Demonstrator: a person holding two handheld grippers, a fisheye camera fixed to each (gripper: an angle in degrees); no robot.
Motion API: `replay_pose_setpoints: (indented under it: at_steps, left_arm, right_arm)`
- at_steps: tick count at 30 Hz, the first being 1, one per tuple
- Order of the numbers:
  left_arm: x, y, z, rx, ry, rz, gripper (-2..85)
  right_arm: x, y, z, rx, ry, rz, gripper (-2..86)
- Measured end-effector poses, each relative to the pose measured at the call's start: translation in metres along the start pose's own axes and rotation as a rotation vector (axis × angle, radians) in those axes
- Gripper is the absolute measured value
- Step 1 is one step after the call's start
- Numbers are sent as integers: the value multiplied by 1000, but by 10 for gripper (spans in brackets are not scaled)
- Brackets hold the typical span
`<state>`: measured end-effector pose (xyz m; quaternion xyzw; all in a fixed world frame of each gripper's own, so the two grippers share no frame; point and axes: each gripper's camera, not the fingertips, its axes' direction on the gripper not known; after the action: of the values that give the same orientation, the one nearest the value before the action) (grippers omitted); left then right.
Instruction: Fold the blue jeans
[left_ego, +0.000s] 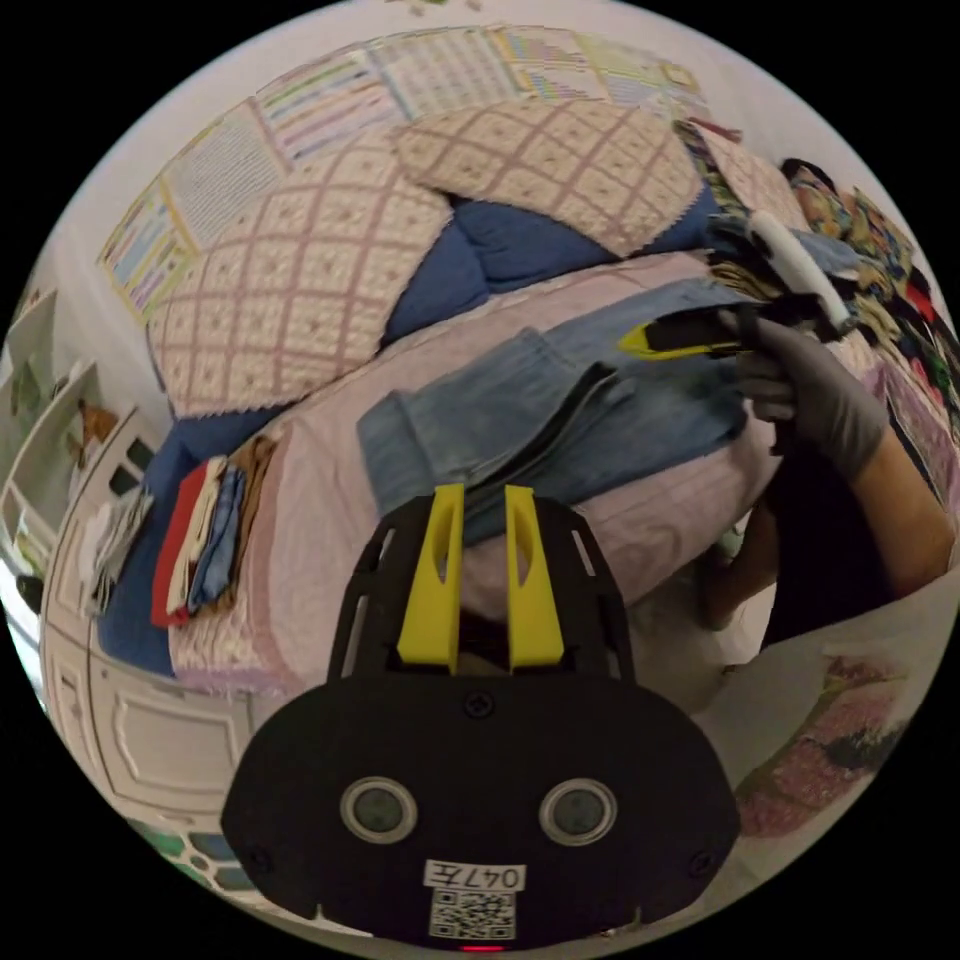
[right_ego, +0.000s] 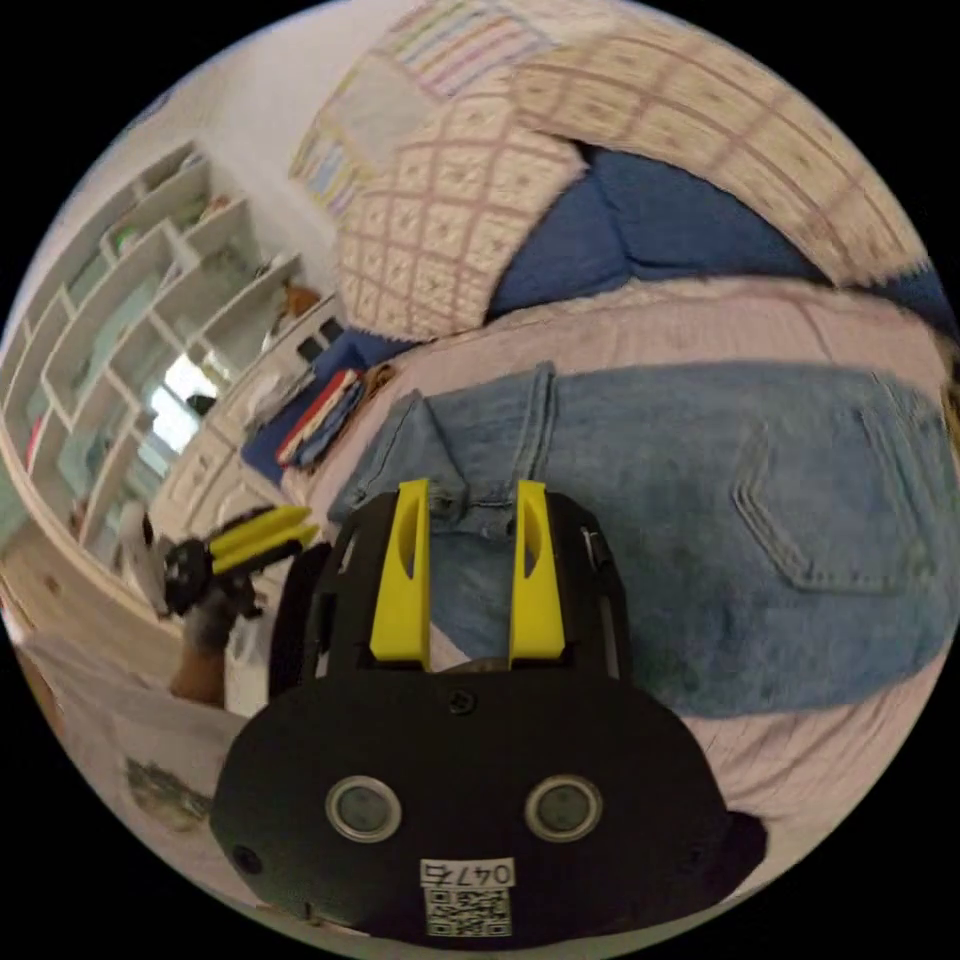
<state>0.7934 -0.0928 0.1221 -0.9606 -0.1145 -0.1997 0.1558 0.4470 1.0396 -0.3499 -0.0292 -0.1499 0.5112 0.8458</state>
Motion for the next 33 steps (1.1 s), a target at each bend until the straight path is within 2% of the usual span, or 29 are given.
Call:
replay_pose_setpoints:
  at_steps: [4,8,11,13,15,18,20,23,27,29,33]
  left_arm:
    - [-26,-2,4,-50,18,-83,67]
    - [-21,-21,9,-68,-21,-14,73]
    - [-16,-38,14,-84,-46,38,75]
    - [-17,-47,18,-88,-9,44,75]
    - [-21,-55,25,-108,55,32,75]
    - [-26,-61,28,-103,90,14,74]
    - [-30,-64,30,-101,111,3,73]
    - [-35,-70,30,-96,128,-7,72]
    - [-41,-75,30,-80,137,-27,71]
    - [-43,-78,29,-77,135,-33,70]
    - [-44,-87,27,-53,119,-14,70]
  right_arm:
    - [-72,-15,4,-106,135,-447,92]
    - [-135,-12,23,-258,213,-995,79]
    - [-153,-16,46,-357,288,-1173,35]
    - [-153,-27,53,-403,341,-1192,11]
    - [-147,-51,37,-363,279,-1082,1]
    - [-100,-103,-6,-226,184,-638,-7]
    - [-31,-124,-21,-244,89,-212,-7]
    - [31,-118,-36,-253,67,81,12]
    - [47,-108,-87,-118,-12,167,72]
    - [41,-106,-100,-150,-125,155,91]
    - [32,-111,-95,-251,-216,172,93]
